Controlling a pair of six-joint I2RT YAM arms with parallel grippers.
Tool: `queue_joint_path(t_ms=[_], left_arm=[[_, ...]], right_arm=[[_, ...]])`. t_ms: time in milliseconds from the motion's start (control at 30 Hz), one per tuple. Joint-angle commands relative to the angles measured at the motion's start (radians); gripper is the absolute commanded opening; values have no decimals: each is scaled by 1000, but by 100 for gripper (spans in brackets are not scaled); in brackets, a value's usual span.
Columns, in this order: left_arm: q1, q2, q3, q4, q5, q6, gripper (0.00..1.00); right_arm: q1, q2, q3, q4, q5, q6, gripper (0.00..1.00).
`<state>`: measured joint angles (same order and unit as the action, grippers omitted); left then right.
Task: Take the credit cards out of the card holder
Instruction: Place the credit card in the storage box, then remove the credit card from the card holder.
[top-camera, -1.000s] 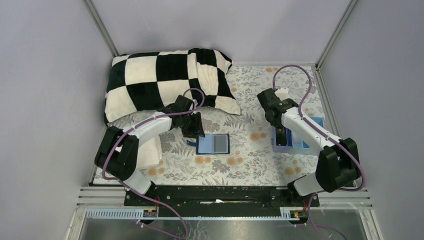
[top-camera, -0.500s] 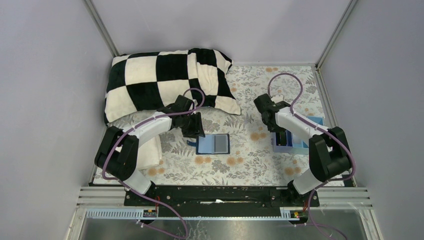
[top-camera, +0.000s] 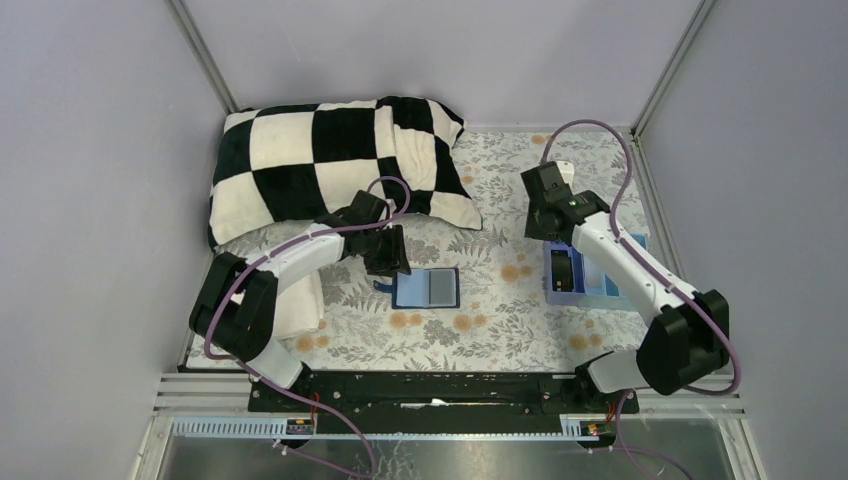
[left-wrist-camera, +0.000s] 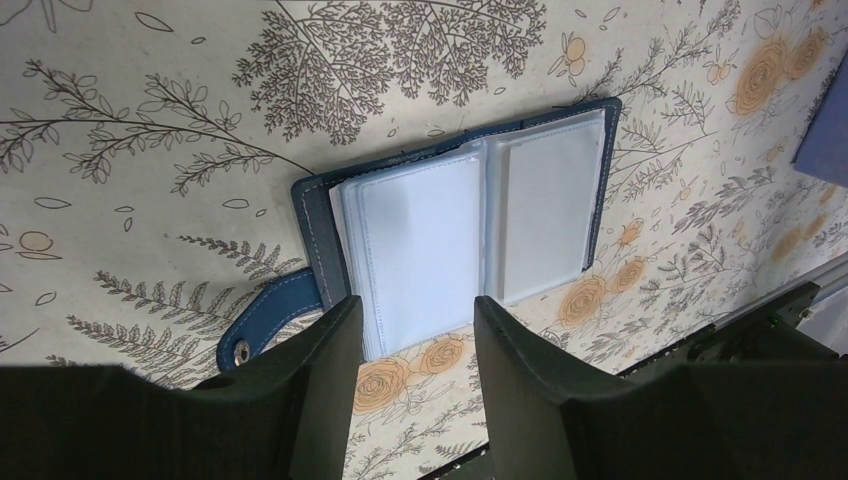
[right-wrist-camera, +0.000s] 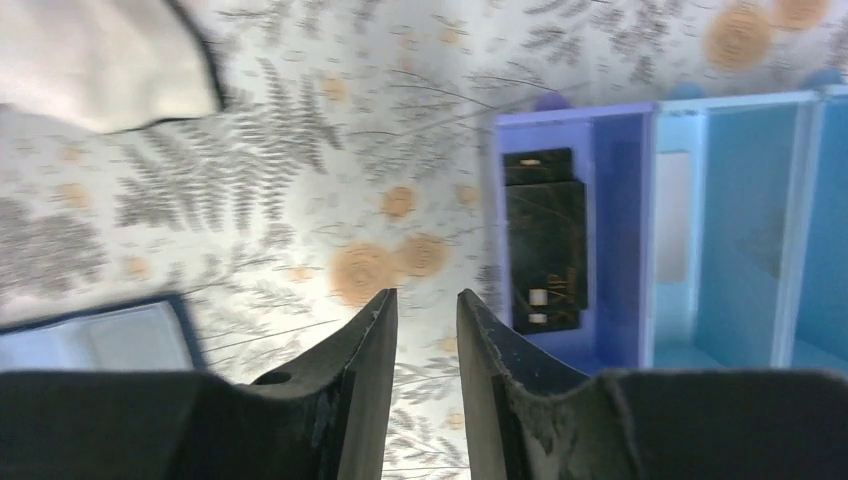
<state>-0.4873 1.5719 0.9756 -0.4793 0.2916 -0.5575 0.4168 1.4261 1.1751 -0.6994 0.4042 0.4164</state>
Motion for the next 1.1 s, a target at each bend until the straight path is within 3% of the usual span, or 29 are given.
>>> queue_joint_path(t_ms=[0, 200, 467, 700, 1067], left_arm=[[-15, -10, 42, 22, 15, 8, 50], [-27, -19, 34, 63, 85, -30, 50], [-67, 2, -32, 235, 190, -144, 51], [-66, 88, -89, 338, 216, -208, 49], [-64, 120, -95, 318, 184, -200, 46]], right_arm=[[25, -51, -12, 106, -215, 67, 36], [122, 3, -151, 330, -469, 217, 37], [174, 98, -320, 618, -672, 370, 38], [175, 180, -352, 690, -746, 405, 38], [175, 244, -374, 804, -781, 436, 31]])
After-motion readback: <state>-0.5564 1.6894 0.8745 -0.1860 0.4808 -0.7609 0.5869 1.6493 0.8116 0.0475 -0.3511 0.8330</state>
